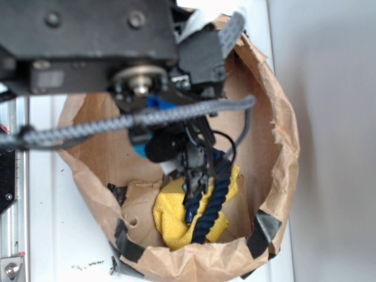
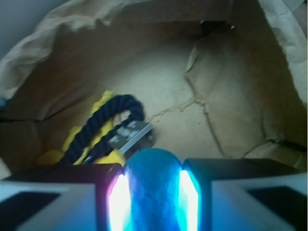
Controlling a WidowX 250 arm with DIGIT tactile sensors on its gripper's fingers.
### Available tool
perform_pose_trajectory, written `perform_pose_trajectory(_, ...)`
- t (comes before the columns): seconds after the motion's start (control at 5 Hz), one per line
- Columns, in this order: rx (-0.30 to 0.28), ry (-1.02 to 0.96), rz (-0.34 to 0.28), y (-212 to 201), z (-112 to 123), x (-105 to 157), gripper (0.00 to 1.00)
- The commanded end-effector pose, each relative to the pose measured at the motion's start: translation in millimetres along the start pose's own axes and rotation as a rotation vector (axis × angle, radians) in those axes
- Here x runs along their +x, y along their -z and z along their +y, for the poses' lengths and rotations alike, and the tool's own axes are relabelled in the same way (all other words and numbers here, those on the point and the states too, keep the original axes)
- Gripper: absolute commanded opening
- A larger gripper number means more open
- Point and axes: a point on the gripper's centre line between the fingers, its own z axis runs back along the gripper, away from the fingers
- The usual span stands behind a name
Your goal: Grab the blue ball.
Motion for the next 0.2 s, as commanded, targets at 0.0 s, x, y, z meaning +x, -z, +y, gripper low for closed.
perform_pose_trajectory(0.0, 0.21, 0.067, -0.21, -18.0, -4.5, -1.6, 0.0)
